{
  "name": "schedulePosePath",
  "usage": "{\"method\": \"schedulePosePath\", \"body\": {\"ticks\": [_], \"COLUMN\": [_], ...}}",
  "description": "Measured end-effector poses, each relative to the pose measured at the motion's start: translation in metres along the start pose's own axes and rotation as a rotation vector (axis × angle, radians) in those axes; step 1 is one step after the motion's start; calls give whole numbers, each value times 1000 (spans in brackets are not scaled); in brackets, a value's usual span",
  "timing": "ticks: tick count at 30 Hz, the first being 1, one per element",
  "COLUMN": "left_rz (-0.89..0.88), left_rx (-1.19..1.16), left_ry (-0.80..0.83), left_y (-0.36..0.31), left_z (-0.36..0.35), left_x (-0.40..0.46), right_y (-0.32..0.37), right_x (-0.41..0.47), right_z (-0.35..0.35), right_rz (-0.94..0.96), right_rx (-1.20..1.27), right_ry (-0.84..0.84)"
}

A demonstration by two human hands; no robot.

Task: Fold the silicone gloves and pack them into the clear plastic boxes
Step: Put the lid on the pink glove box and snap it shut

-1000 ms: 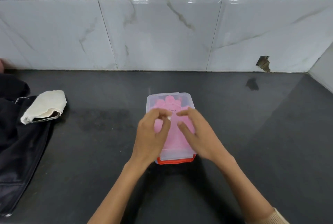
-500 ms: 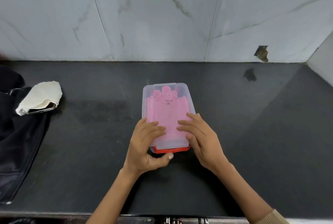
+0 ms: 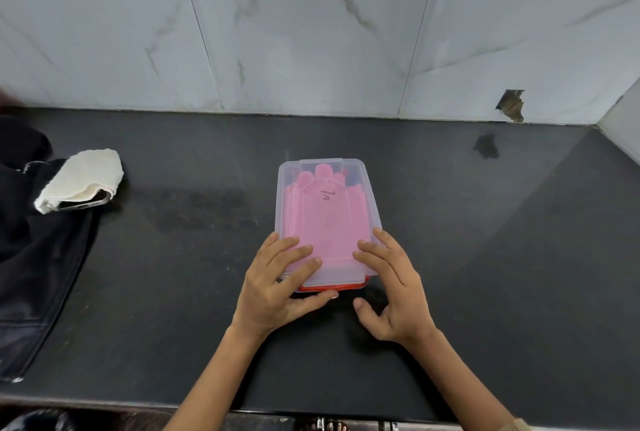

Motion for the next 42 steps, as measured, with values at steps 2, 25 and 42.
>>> {"method": "schedulePosePath", "body": {"ticks": [2,25,42], "left_rz": [55,656,821], "left_rx": [-42,-727,-331], "left_ry": [0,-28,-196], "left_y": [-3,-115,-73], "left_z": [0,1,22], "left_x": [0,12,38], "right_y": [8,50,3], "right_x": [2,74,73], "right_z": [-1,7,19], "right_rz": [-74,-821,-417], "right_rx": [44,-312,-413], "right_ry": [-62,478,528]}}
Point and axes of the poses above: each hand's wrist, its own x-axis towards the middle knuckle, its own z-axis out of the back of the hand, y = z × x, the point moved 2 cm from there along x, towards the middle knuckle, and after that the axes turned 6 degrees about z, right-handed, at the moved point
